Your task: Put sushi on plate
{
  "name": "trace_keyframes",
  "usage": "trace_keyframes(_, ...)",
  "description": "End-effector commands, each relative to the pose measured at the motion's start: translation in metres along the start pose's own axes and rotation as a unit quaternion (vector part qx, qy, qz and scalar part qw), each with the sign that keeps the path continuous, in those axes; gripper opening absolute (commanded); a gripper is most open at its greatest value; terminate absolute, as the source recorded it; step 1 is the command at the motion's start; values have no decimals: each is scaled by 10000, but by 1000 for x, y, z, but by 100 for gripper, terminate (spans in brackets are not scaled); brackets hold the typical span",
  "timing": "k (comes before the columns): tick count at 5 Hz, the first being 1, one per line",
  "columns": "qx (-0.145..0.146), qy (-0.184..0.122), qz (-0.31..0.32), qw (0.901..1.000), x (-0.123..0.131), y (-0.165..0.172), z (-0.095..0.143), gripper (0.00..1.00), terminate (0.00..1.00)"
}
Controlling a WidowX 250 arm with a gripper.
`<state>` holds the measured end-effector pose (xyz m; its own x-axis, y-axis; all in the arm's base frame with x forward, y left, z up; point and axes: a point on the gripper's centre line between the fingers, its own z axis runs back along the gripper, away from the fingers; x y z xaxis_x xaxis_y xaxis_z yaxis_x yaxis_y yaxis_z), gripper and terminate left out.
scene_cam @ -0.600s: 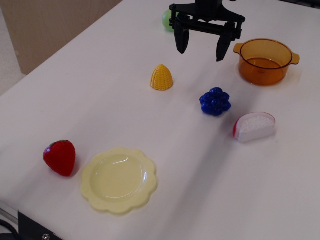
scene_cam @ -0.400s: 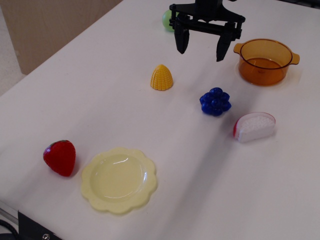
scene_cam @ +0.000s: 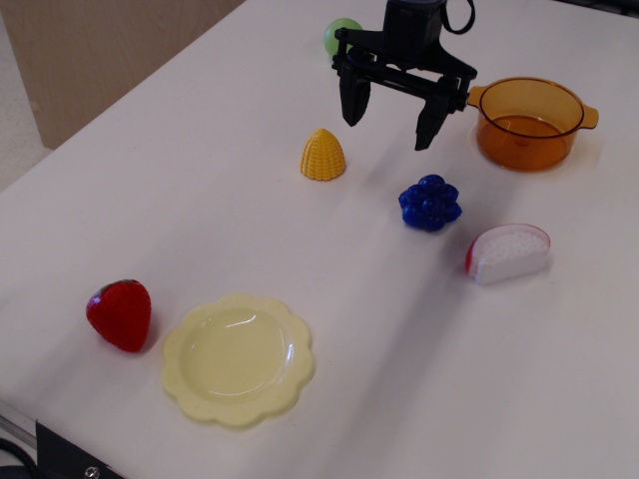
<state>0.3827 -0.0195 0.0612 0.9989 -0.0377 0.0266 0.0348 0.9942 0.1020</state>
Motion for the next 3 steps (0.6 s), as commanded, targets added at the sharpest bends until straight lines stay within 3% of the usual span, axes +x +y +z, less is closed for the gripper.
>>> trace_keyframes(1,-381,-396,-1816,9818,-3,-36,41,100,0)
trace_keyframes(2,-730,-248,-2519,9647,-16,-60,44,100,0)
trace_keyframes(3,-775,-178,-2868,9547,-31,-73,41,100,0)
